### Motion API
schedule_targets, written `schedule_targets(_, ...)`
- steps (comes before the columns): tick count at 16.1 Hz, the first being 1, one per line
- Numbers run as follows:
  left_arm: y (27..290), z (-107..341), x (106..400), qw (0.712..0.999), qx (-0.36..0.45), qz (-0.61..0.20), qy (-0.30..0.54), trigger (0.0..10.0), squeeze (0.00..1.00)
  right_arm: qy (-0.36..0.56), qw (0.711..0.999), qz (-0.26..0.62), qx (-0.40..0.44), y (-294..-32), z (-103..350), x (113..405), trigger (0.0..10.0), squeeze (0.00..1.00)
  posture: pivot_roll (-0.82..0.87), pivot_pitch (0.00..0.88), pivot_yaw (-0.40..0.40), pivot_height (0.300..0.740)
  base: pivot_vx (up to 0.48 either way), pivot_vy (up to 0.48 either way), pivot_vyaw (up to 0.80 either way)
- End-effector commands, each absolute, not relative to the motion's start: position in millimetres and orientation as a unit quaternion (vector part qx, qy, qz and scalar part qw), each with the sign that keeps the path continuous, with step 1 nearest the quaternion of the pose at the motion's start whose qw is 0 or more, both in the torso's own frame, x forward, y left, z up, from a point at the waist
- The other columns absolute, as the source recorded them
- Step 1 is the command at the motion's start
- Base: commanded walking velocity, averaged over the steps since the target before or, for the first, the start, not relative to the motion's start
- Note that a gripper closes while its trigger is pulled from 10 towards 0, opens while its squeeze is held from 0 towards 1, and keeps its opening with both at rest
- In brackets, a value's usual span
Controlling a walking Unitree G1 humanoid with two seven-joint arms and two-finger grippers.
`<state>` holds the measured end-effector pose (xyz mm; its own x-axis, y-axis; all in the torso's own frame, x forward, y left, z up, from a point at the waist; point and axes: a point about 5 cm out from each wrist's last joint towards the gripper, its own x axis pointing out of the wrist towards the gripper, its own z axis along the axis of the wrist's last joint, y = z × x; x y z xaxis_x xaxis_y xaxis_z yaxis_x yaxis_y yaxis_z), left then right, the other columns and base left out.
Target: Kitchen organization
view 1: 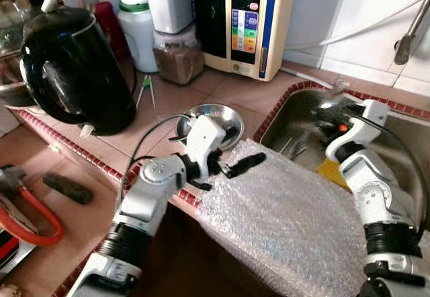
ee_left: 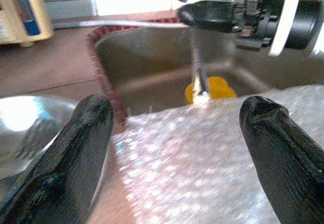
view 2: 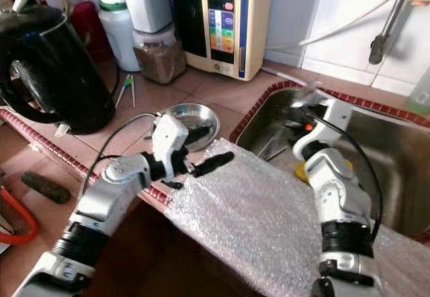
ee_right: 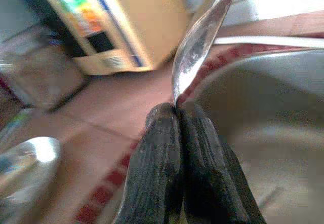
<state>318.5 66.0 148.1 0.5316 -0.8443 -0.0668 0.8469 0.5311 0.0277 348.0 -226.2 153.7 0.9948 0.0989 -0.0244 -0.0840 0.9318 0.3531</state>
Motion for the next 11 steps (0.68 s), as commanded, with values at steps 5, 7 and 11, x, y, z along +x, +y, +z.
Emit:
schedule_targets(5,82,150,315,0.870,0.071,-0.488,0.032,10.0,1.00,0.060,0.989,-0.061,0.120,-254,136,356,0.0,0.00,-0.08,0.032,0.121,0.740,0.000,0.000,0.00)
schedule_targets(7,80,151,316,0.873,0.066,-0.482,0.031,10.0,1.00,0.084,0.983,-0.092,0.138,-259,127,356,1.7,0.00,-0.08,0.030,0.119,0.740,0.000,0.000,0.00)
schedule_targets(11,74,151,312,0.870,0.063,-0.487,0.033,10.0,1.00,0.141,0.978,-0.106,0.108,-258,104,351,10.0,1.00,-0.08,0.032,0.109,0.740,0.000,0.000,0.00)
